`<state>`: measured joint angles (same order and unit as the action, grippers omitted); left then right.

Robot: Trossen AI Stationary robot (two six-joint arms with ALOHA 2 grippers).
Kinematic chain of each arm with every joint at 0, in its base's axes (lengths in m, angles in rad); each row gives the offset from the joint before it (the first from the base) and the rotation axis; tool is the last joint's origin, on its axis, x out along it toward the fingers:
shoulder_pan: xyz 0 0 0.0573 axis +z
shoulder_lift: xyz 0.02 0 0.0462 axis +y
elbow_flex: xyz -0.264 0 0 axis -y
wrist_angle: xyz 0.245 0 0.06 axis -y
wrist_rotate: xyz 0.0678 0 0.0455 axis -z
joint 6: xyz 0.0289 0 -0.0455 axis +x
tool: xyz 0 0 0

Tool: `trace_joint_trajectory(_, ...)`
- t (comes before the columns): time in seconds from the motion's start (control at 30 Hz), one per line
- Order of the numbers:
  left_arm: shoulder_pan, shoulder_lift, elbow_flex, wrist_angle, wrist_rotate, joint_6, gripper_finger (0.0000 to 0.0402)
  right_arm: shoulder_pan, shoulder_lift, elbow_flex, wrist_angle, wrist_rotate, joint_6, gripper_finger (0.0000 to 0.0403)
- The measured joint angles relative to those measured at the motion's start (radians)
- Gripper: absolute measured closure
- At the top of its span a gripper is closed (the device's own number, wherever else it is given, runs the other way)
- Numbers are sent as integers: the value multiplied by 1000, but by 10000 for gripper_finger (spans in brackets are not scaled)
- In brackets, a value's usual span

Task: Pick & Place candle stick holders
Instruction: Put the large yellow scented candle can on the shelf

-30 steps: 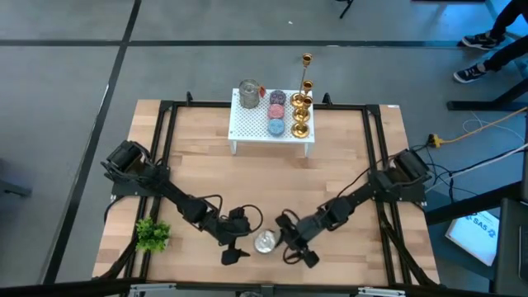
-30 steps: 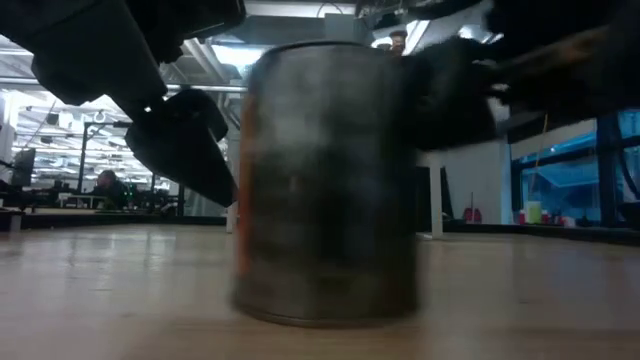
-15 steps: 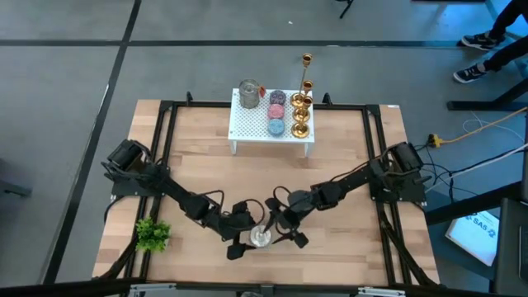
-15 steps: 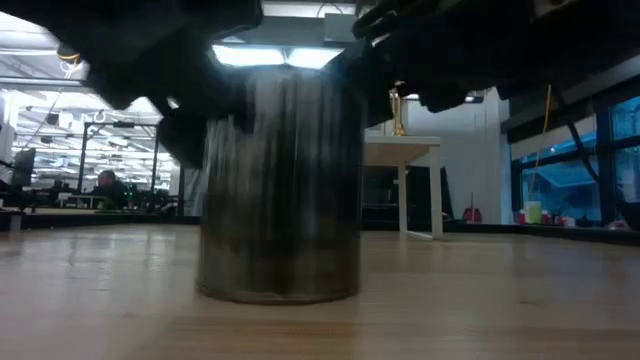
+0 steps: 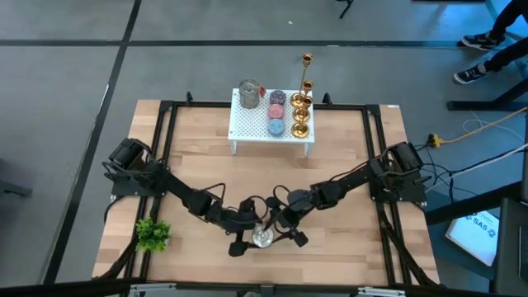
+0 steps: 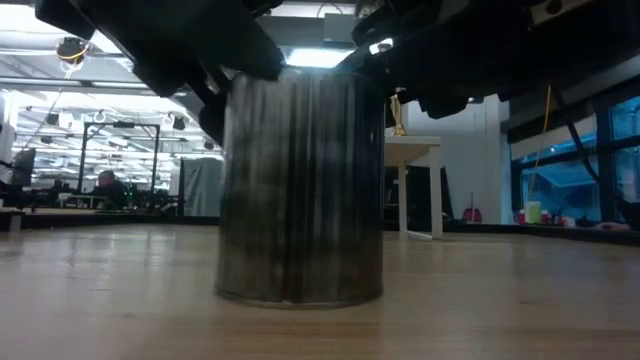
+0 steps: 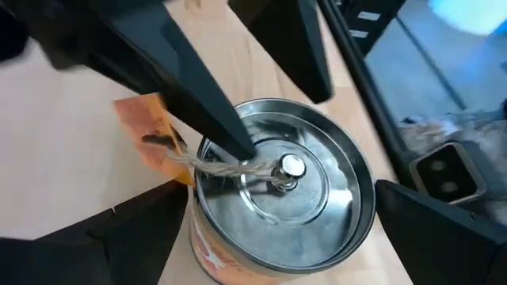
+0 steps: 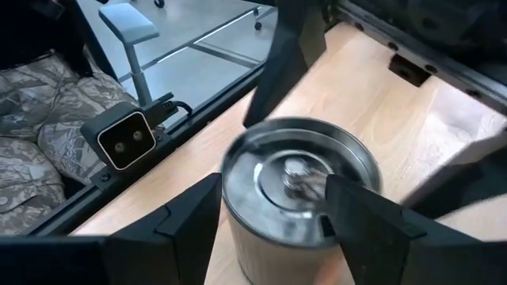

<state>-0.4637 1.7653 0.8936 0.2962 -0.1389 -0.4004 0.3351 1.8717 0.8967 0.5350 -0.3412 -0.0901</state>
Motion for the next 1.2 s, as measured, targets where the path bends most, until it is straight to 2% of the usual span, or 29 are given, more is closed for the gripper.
trace_joint_trajectory(0.13, -2, 2, 0, -11, -50, 91, 2, 0, 0, 0, 0, 20, 0, 171)
trace_joint_trajectory(0.3, -7, 32, 8, -6, -55, 181, 2, -1, 0, 0, 0, 76, 0, 171)
trace_joint_trajectory(0.53, -11, 115, 106, -27, -90, 320, 2, -12, -1, 0, -9, 70, -4, 171)
trace_joint_trajectory(0.7, 1, 120, 120, -56, -71, 283, 7, -14, -6, 0, -15, 36, 29, 171)
trace_joint_trajectory(0.8, 9, 119, 120, -69, -45, 238, 28, -16, -18, 0, -32, -41, 30, 171)
trace_joint_trajectory(0.87, 14, 118, 120, -69, -33, 229, 46, -13, -43, 0, -44, -49, 24, 171)
trace_joint_trajectory(1.07, 15, 117, 121, -77, -27, 217, 48, 12, -153, -4, -169, -45, -18, 171)
trace_joint_trajectory(1.2, 14, 111, 121, -92, -40, 215, 48, 35, -271, -75, -193, -51, -27, 171)
